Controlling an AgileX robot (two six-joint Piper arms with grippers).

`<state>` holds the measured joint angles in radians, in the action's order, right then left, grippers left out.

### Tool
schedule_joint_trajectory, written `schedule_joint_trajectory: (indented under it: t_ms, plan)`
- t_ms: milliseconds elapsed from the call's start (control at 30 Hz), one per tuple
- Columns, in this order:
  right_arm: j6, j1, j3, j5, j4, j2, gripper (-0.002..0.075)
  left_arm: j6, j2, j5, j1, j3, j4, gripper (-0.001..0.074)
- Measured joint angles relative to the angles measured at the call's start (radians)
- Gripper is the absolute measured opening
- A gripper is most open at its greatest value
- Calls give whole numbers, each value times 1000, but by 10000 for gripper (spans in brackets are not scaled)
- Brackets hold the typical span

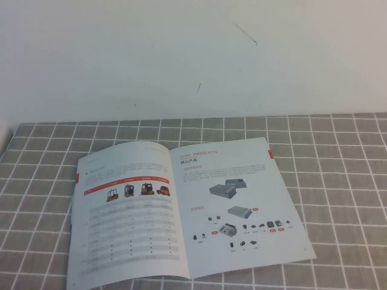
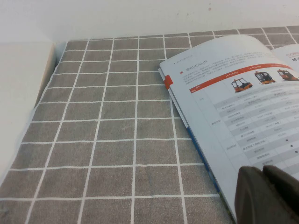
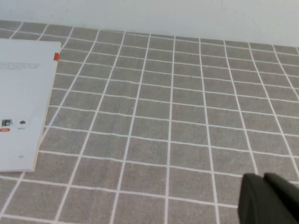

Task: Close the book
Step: 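Close the open booklet and leave it lying on the table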

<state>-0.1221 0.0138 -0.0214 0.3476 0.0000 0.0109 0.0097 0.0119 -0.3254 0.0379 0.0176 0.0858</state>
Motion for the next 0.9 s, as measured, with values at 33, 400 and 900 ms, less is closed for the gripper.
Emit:
schedule_joint_trajectory:
  t_ms: [33,400,900]
  plan:
    - [0,0,0,0,0,0,-3,0,0,0,0,0,0,-4]
    - [0,0,0,0,0,0,-3,0,0,0,0,0,0,-4]
    - [0,0,0,0,0,0,-3,11,0,-5,0,-2,-48,-4]
